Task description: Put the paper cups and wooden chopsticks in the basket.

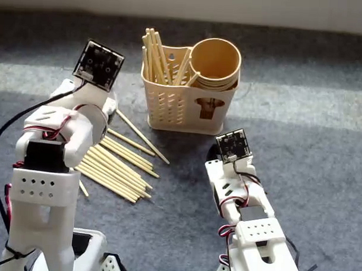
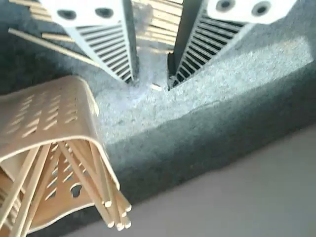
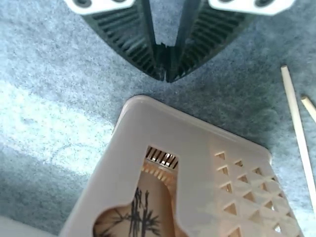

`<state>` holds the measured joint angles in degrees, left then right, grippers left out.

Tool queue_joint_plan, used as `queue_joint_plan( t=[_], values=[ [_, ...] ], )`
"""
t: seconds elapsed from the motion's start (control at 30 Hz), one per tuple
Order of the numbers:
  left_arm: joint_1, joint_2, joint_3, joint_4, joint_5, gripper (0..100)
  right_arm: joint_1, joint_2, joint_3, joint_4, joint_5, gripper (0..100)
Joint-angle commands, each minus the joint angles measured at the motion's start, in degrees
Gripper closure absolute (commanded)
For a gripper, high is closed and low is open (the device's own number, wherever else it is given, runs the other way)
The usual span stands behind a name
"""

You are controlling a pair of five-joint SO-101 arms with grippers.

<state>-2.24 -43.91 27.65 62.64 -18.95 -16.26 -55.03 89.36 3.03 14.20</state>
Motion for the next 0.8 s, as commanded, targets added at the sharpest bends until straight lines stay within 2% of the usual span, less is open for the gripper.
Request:
queue_joint_plan(
  t=[0.0, 0.1, 0.2, 0.37, 0.63, 0.77],
  values=[
    [-2.1, 0.2, -1.6, 7.5, -9.6, 90, -0.3, -0.8, -0.6, 0.0, 0.7, 97.5],
    [-1.9, 0.0, 0.3, 12.7, -18.9, 90, 0.0, -1.3, -0.6, 0.0, 0.7, 97.5],
    [-0.7, 0.1, 3.5, 15.9, -30.3, 90, 3.6, -1.3, -0.7, 0.0, 0.4, 97.5],
    [3.0, 0.1, 11.8, 22.2, -47.2, 95, 5.1, -1.3, -0.7, 0.0, 0.4, 97.5],
    [9.5, 0.1, 23.9, 22.2, -57.1, 95, 5.1, -1.3, -0.7, 0.0, 0.4, 97.5],
    [12.4, 0.2, 29.2, 20.5, -57.7, 95, 5.4, -1.3, -0.7, 0.0, 0.6, 97.5]
  ],
)
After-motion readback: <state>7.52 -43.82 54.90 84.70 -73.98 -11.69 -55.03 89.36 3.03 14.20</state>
